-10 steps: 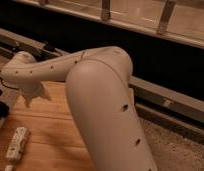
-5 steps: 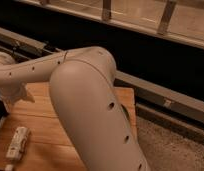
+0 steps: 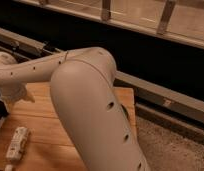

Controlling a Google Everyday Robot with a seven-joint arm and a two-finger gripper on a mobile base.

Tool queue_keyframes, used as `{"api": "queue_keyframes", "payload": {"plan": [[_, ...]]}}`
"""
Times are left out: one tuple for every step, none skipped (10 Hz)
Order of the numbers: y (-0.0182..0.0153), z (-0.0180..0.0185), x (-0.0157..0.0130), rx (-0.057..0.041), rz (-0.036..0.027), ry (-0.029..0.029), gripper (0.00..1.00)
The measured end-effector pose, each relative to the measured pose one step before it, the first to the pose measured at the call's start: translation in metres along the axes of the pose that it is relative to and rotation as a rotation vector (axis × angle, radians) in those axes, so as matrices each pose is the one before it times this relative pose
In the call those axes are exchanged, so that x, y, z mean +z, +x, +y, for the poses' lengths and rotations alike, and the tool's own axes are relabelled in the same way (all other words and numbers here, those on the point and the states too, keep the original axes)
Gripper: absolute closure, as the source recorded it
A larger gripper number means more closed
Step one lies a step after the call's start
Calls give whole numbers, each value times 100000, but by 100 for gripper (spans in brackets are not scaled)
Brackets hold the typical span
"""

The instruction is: Place the bottle in the ceramic bowl

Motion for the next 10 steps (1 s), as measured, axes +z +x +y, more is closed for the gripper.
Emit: {"api": "queue_keyframes", "payload": {"plan": [[383, 1221, 566, -1342, 491, -2161, 35], [744, 1742, 820, -1139, 629, -2448, 35], [706, 1677, 872, -342, 303, -2316, 35], [693, 1463, 800, -26, 347, -2161, 35], [861, 1679, 1145, -23, 128, -2331, 35], [684, 1065, 844, 116, 494, -1764, 35], [619, 1012, 937, -243, 393, -1555, 35], [610, 900, 731, 168, 1, -740, 35], [187, 150, 211, 175, -1, -39, 35], [-90, -257, -60, 182, -278, 220, 35]]}}
